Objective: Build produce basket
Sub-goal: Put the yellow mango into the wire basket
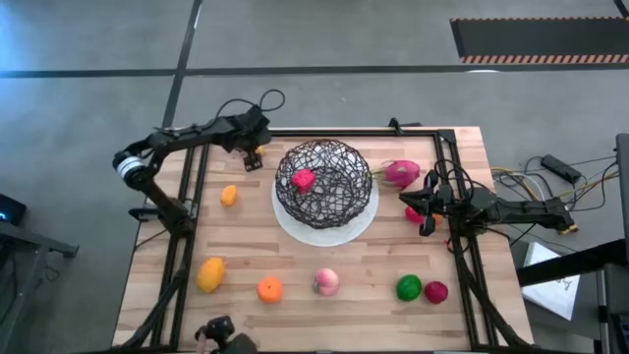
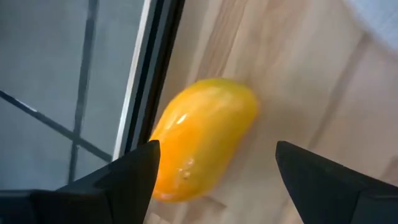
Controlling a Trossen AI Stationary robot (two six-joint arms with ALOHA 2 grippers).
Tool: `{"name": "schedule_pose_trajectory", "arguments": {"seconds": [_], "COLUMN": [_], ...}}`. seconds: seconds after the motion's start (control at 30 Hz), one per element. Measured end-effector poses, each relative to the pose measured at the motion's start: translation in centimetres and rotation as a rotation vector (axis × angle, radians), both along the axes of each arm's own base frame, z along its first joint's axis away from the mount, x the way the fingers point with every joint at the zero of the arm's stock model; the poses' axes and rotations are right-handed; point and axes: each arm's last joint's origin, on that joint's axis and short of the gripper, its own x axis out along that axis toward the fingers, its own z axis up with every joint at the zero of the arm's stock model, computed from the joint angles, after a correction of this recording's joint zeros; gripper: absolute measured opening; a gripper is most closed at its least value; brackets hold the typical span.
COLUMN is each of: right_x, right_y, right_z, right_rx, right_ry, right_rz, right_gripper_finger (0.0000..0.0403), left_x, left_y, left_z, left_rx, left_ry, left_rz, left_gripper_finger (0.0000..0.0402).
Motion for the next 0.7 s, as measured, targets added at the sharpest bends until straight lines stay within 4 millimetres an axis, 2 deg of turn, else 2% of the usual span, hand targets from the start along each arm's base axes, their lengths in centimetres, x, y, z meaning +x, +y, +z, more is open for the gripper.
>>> {"name": "schedule_pose_trajectory", "arguments": {"seconds": [0.17, 0.4, 0.53, 0.67, 0.7], "right_x": [0.0, 0.0, 0.0, 0.0, 0.0], "right_y": [0.0, 0.0, 0.0, 0.0, 0.0], "right_z": [0.0, 0.0, 0.0, 0.0, 0.0], "right_rx": [0.0, 0.0, 0.0, 0.0, 0.0], "right_ry": [0.0, 0.0, 0.0, 0.0, 0.0], "right_rz": [0.0, 0.0, 0.0, 0.0, -0.001], "right_gripper_finger": [0.0028, 0.0028, 0.0028, 0.0028, 0.0028], "left_x": [-0.1, 0.1, 0.5, 0.7, 0.7], "left_y": [1.6, 2.5, 2.4, 1.2, 0.7], "left_z": [-2.0, -5.1, -5.6, -5.0, -4.7], "left_rx": [-0.005, -0.022, -0.026, -0.038, -0.05], "left_ry": [0.077, 0.211, 0.23, 0.213, 0.211], "left_rz": [-0.033, -0.049, -0.045, -0.023, -0.017], "left_gripper_finger": [0.0302, 0.0301, 0.0276, 0.0226, 0.0225]}}
